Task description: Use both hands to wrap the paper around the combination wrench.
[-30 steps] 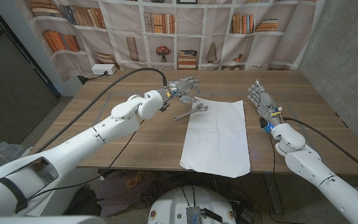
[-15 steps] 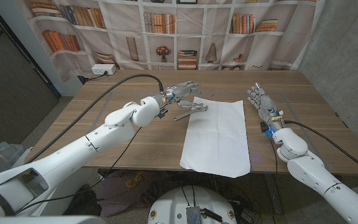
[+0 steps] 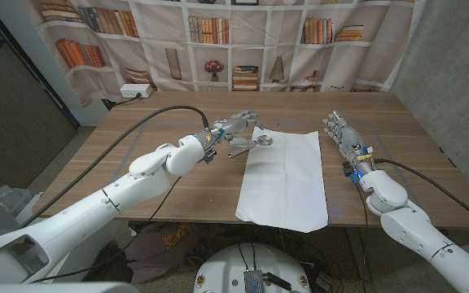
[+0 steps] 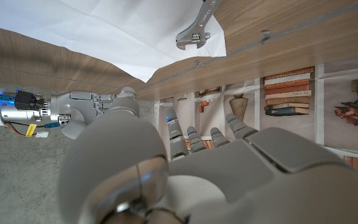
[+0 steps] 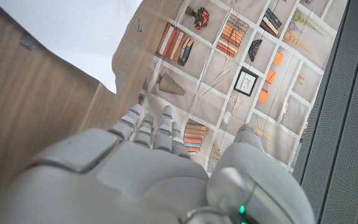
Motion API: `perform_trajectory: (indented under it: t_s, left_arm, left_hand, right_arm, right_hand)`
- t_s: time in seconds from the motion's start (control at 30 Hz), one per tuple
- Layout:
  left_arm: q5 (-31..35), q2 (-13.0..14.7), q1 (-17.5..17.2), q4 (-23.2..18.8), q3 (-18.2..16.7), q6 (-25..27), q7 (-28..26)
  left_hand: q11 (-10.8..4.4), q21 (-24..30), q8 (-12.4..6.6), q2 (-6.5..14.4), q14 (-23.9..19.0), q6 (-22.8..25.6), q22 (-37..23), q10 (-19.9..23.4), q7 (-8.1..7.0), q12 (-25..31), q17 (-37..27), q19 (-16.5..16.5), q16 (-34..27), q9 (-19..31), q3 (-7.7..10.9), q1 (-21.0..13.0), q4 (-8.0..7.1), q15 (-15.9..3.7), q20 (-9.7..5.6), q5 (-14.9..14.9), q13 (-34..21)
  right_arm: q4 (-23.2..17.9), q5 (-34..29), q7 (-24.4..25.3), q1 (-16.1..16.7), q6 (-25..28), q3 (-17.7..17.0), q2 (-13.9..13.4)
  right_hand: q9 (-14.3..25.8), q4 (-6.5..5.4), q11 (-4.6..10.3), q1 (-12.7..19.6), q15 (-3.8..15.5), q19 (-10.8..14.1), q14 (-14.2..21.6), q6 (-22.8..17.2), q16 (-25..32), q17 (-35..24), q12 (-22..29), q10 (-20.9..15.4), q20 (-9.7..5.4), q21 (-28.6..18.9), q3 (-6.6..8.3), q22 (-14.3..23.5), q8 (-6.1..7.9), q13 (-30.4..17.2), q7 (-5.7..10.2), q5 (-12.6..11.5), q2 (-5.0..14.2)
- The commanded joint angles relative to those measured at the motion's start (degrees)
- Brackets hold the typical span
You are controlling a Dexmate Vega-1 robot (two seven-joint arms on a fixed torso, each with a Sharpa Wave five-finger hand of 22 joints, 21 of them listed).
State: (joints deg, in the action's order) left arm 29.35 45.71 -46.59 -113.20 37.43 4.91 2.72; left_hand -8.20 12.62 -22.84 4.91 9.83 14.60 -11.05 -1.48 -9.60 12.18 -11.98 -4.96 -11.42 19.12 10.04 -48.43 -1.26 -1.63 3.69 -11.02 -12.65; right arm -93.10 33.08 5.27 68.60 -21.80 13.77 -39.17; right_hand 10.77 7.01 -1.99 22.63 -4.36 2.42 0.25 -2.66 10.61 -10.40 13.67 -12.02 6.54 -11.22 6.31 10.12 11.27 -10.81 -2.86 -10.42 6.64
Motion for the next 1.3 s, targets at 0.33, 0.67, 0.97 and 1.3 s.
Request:
perform_trajectory:
  t_s: [0.33, 0.67, 0.97, 1.3]
  left_arm:
    - [-5.19, 2.04, -7.41, -2.67, -4.12, -4.0, -5.39]
    - [-7.65, 2.38, -9.86, -3.28, -5.07, -5.32, -5.99]
    - [-8.68, 2.83, -11.88, -4.33, -5.4, -4.92, -5.93]
    - [-11.08, 2.83, -14.64, -5.26, -6.48, -6.05, -7.8]
  left_hand:
    - [-0.3, 0.05, -0.49, -0.7, 1.94, 2.43, -0.16, -0.02, 0.36, 0.52, -0.02, -0.2, -0.1, -0.51, -0.92, 1.5, -0.42, -0.29, -0.38, -0.38, -0.23]
    - [-0.51, 0.06, -0.79, -1.13, 1.78, 3.52, -0.15, -0.01, 0.42, 0.56, -0.01, -0.18, -0.19, -0.75, -1.37, 1.92, -0.49, -0.33, -0.36, -0.49, -0.26]
    - [-0.7, 0.07, -0.68, -1.81, 1.89, 3.57, -0.17, -0.07, 0.1, 0.56, -0.01, -0.2, -0.17, -0.97, -1.99, 2.57, -0.66, -0.56, -0.57, -0.52, -0.28]
    - [-0.54, -0.28, -1.07, -2.07, 3.09, 5.15, -0.22, -0.25, 1.29, 0.53, -0.04, -1.26, 0.18, -1.37, -2.66, 3.47, -1.07, 0.14, -0.23, -0.78, -0.31]
  right_arm:
    - [-1.56, -3.26, -1.63, 5.23, -4.4, -1.76, -3.25]
    - [-1.8, -4.1, -2.38, 7.84, -7.31, -3.28, -4.15]
    - [-2.7, -5.13, -1.88, 10.36, -8.23, -4.58, -4.71]
    - [-4.4, -5.99, -1.73, 13.28, -8.2, -6.45, -5.99]
  right_hand:
    - [0.21, 1.14, 1.5, 2.31, 1.1, -0.05, -0.43, 0.01, -0.04, 0.02, 0.75, -1.41, 0.04, 0.1, 0.67, 0.19, 0.44, -0.27, 0.96, -0.74, 0.29]
    - [0.23, 1.69, 2.31, 3.62, 1.73, -0.05, -0.56, 0.17, -0.05, 0.03, 0.57, -1.01, -0.23, 0.07, 1.33, 0.2, 0.4, -0.36, 1.67, -0.9, 0.49]
    - [0.24, 2.04, 2.84, 4.53, 1.96, 0.08, -0.54, 0.2, -0.03, 0.04, 0.59, -1.1, -0.51, 0.02, 1.72, 0.2, 0.4, -0.42, 1.93, -0.98, 0.39]
    - [0.25, 2.36, 3.04, 5.75, 2.27, 0.33, -0.16, 0.17, 0.12, 0.05, 0.91, -1.97, -0.69, -0.07, 2.28, 0.2, 0.43, -0.47, 2.3, -1.07, 0.42]
